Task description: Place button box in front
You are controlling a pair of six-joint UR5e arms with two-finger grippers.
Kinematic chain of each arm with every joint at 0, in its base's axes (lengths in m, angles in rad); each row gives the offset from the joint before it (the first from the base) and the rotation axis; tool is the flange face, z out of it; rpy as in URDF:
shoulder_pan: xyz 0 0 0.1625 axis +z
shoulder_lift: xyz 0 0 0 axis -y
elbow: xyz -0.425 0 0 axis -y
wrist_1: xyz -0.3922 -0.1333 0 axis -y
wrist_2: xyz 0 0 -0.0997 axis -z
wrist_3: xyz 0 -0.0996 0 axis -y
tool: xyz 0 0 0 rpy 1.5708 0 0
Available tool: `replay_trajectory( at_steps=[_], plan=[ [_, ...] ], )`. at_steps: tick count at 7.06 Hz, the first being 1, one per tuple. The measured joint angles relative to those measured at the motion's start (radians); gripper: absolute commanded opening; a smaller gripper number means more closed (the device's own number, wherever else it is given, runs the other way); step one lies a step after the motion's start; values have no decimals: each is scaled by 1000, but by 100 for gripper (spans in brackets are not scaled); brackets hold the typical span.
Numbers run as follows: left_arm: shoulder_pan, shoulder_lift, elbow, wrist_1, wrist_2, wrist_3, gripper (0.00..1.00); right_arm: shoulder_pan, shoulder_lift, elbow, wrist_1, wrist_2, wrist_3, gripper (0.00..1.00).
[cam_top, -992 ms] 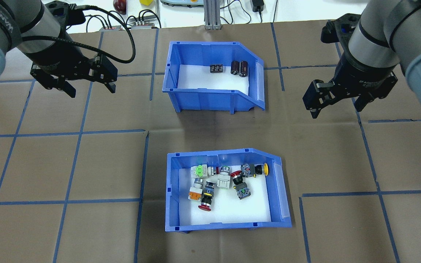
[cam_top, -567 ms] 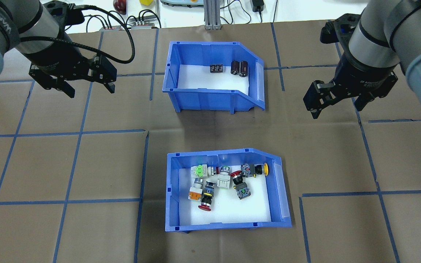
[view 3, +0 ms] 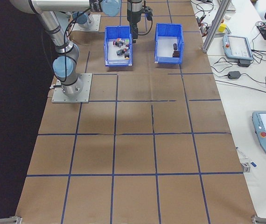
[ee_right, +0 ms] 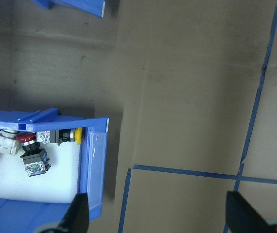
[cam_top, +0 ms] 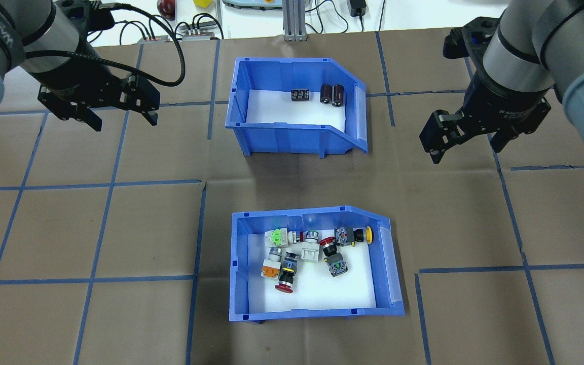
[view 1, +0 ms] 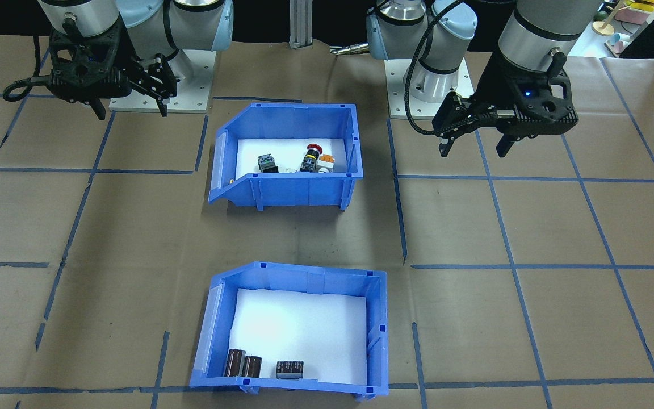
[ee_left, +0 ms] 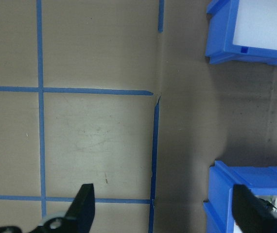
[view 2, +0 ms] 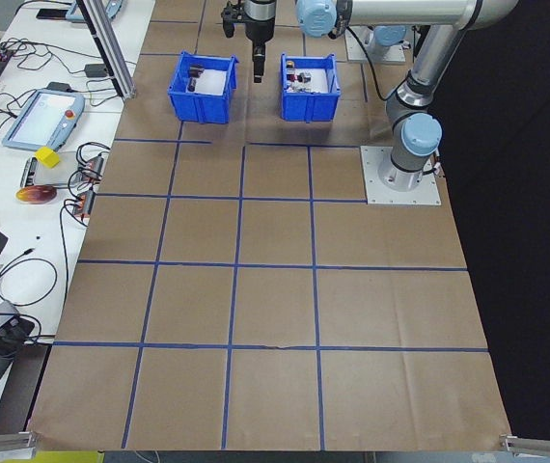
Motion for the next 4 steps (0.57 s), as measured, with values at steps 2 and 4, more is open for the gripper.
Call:
replay_trajectory(
  at_steps=[2, 4],
  plan=[
    [3, 1, -35, 86, 0, -53, 99, 6, 50, -14, -43, 3, -180, 100],
    [2, 44, -147, 177, -3, -290, 99, 37, 164, -79, -80, 3, -379, 100]
  ],
)
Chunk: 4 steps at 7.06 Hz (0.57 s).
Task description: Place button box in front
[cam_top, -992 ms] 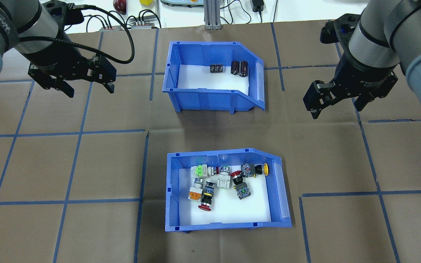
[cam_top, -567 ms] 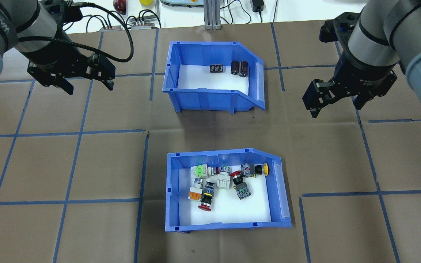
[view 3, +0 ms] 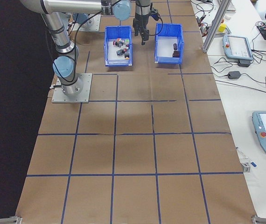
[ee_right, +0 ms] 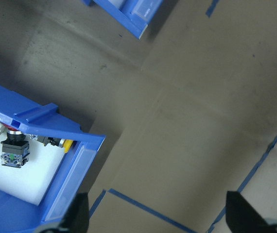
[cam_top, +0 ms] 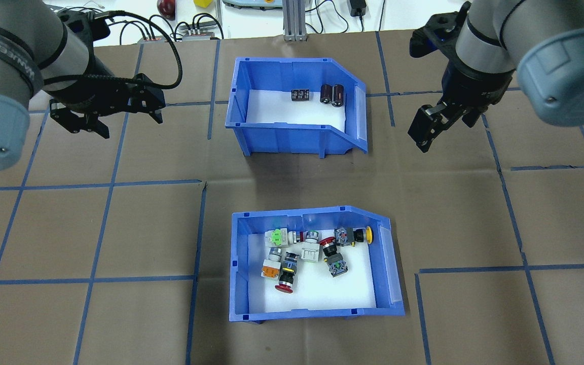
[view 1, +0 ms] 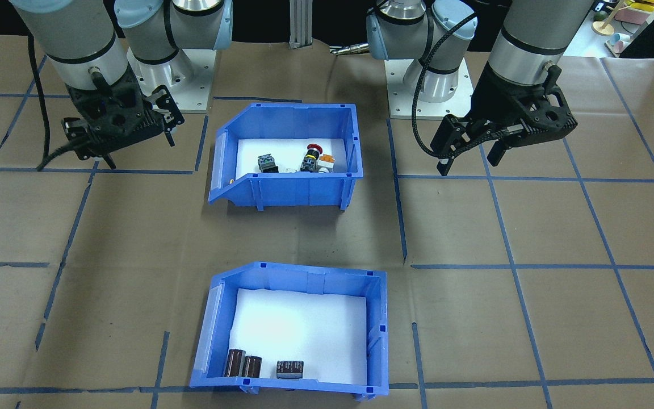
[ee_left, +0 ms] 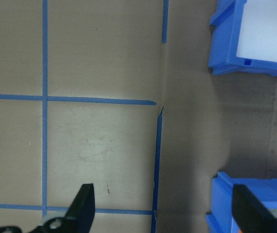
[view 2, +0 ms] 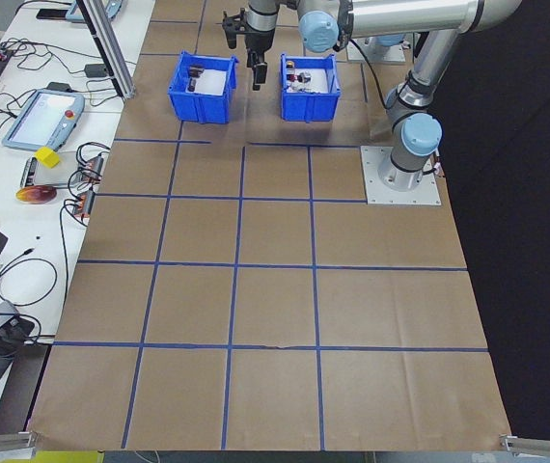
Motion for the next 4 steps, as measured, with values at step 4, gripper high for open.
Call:
replay_trajectory(
  at_steps=[4],
  plan=[
    [-64, 220, -278, 3, -6, -628, 99, 171, 204, -143, -97, -2, -381, 100]
  ],
)
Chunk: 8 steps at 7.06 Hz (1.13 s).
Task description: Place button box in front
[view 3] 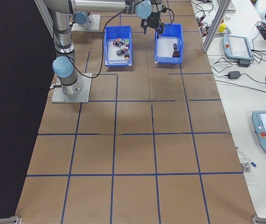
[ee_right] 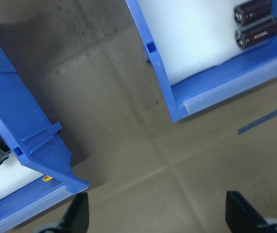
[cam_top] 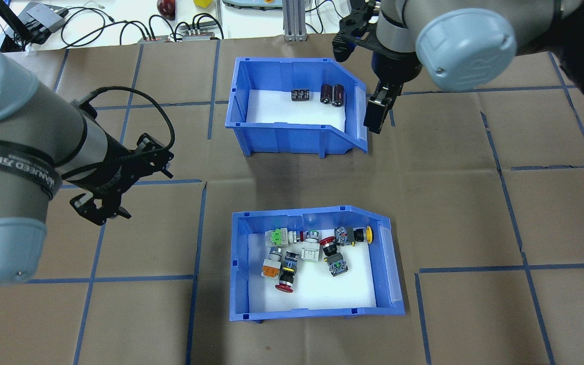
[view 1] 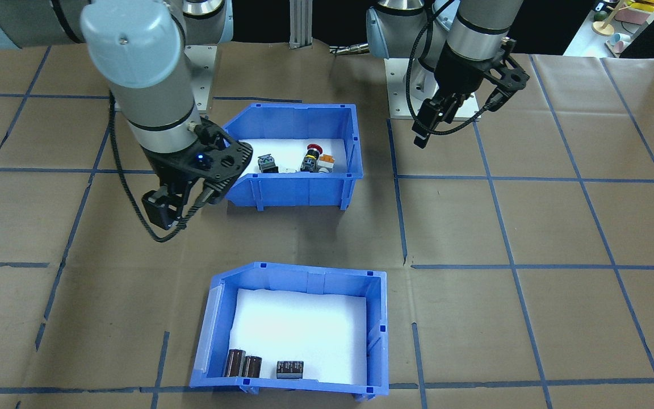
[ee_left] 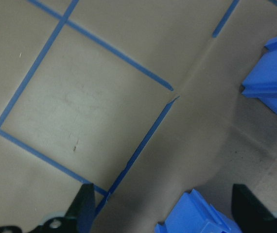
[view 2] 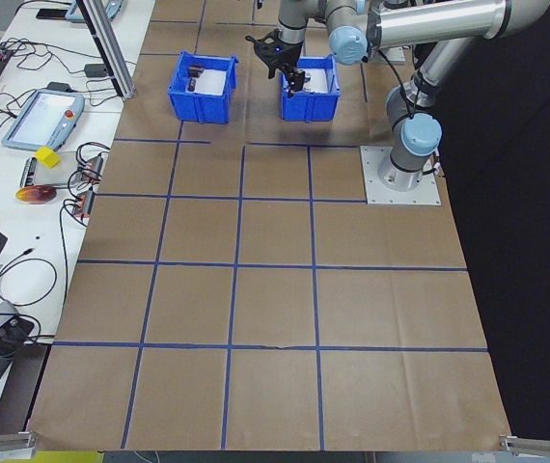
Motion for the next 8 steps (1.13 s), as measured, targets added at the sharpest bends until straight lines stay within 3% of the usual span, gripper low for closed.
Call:
replay_trajectory(
  at_steps=[4, 6, 8],
  plan=[
    [-378, 61, -125, 14, -6, -925, 99, 161, 132, -70, -90, 7, -57, 100],
    [-487, 50, -180, 75, -81, -1216, 99, 221, 214, -118, -160, -2, -79, 100],
    [-530, 1, -238, 220, -149, -1341, 99, 234, 260, -125, -196, -5, -90, 100]
  ],
)
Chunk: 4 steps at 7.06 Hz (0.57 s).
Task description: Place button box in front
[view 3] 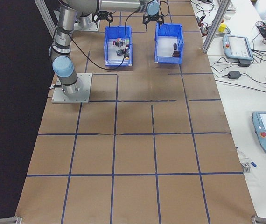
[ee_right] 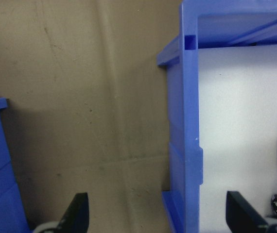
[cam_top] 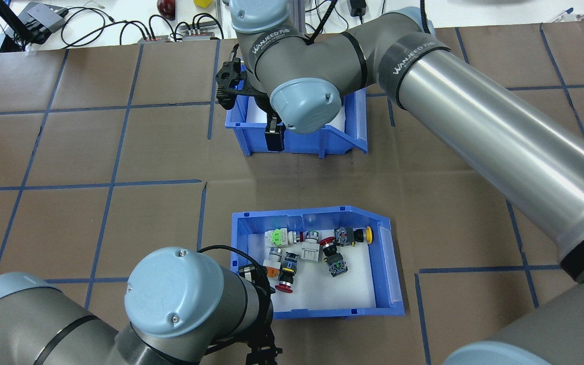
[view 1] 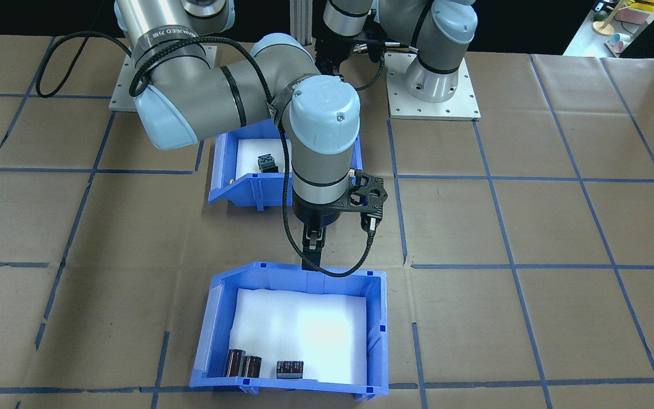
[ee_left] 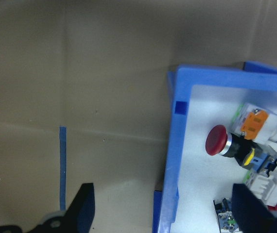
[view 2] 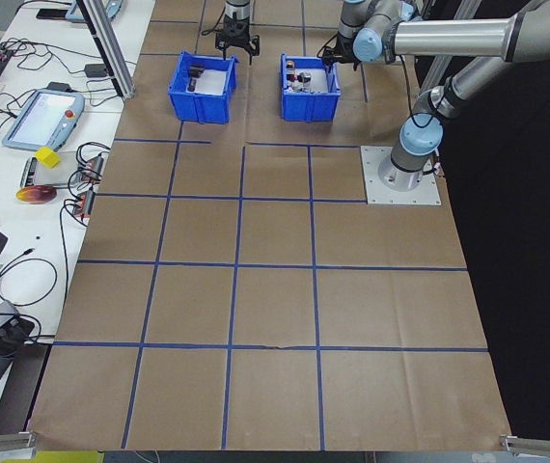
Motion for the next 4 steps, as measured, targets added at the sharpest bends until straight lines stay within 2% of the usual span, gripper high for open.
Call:
replay_trajectory(
  at_steps=[2, 4],
  plan=[
    [-32, -87, -16, 115, -4, -12, 99, 2, 48, 6, -83, -1, -19, 100],
    [-58, -163, -21, 176, 3, -15, 98, 4, 86, 7, -124, -3, -21, 100]
  ],
)
